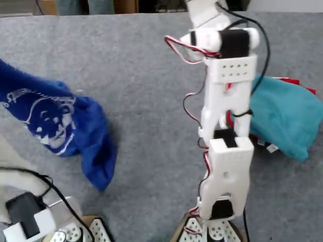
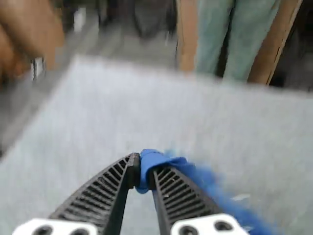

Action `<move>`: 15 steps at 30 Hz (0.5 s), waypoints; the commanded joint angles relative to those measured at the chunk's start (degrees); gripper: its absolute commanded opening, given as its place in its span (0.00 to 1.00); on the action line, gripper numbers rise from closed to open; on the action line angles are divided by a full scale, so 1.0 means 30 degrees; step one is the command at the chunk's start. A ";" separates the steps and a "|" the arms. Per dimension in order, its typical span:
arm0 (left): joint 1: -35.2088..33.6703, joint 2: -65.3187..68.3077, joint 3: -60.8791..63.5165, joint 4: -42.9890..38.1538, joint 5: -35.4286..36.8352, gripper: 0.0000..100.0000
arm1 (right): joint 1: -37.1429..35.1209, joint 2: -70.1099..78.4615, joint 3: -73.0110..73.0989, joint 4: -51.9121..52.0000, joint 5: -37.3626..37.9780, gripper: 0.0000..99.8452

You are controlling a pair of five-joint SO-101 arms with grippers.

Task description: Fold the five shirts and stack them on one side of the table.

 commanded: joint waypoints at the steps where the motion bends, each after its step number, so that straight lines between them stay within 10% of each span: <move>1: 0.1392 -0.0615 -0.5700 0.0381 0.0264 0.03 | 0.1026 -0.1744 -0.0718 0.0088 -0.1201 0.23; 7: 0.6344 -0.0527 -0.7399 0.0381 0.0264 0.03 | 0.2520 -0.3150 -0.0103 0.0088 -0.1758 0.23; 15: 1.4462 -0.0352 0.3414 0.0264 0.0264 0.03 | 0.4132 -0.5524 0.3560 0.0059 -0.1670 0.23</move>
